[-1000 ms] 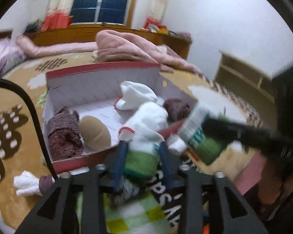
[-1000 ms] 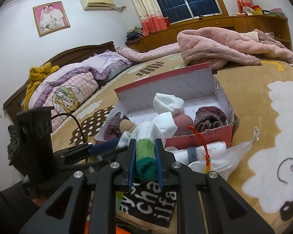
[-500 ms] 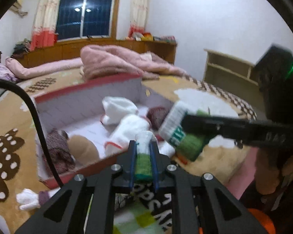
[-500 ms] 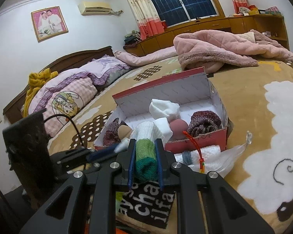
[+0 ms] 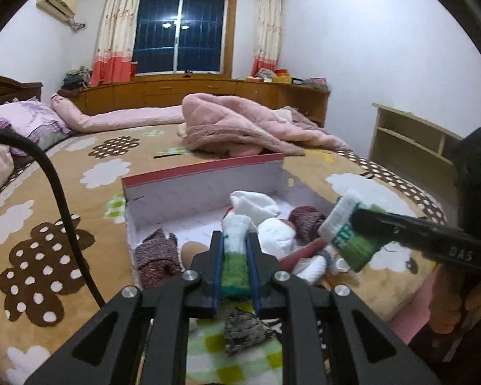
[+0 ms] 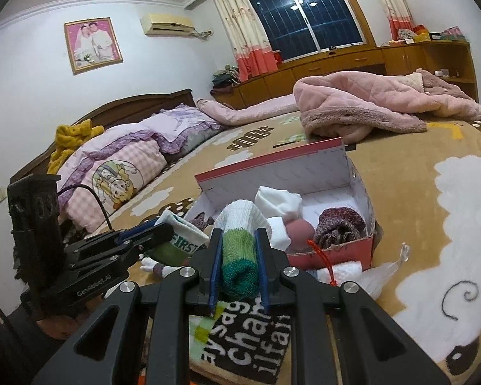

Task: Organize soft objects
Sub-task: 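Carry both held FIRST socks over the shoebox and lower them inside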

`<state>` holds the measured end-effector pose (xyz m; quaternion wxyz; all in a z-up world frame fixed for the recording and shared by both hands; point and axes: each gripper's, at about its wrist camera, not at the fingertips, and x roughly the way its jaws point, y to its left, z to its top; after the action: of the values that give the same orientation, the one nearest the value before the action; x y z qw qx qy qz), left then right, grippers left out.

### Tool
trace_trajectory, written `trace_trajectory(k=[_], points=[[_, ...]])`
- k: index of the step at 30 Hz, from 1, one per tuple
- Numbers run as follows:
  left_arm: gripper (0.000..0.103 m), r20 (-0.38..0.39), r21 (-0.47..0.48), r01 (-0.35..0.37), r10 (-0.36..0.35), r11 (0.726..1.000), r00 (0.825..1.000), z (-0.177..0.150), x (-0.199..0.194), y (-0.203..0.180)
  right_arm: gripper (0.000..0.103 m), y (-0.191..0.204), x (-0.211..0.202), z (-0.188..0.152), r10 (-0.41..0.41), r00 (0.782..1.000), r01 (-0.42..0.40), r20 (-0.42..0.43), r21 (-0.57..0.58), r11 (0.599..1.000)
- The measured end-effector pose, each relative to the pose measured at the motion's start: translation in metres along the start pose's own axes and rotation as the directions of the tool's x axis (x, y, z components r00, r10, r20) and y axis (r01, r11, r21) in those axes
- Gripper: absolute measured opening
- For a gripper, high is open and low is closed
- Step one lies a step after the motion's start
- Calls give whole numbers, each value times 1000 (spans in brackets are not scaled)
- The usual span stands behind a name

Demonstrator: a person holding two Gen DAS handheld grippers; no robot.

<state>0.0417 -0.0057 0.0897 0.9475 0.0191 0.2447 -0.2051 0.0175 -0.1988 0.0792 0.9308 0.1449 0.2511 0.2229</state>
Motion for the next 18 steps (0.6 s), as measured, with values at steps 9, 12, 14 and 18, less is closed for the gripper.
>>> trace_trajectory(k=[9,12,14,18], points=[[14,14,-30,-47,47,998,999,7,14,19,20,-3,9,13,-60,998,61,32,-47,997],[14,3,-49,-58,59,997,998,6,21,27,20,-8,15,17,-73,997,74,37,-36,997],[14,-6,-52,-68,68,996,998,6,26,30,20,-11,23,19,-79,996,80,31,-36,996],[14,-22,-45,-84,83,995,996,6,33,34,20,-15,34,20,-98,995,98,-5,-22,995]])
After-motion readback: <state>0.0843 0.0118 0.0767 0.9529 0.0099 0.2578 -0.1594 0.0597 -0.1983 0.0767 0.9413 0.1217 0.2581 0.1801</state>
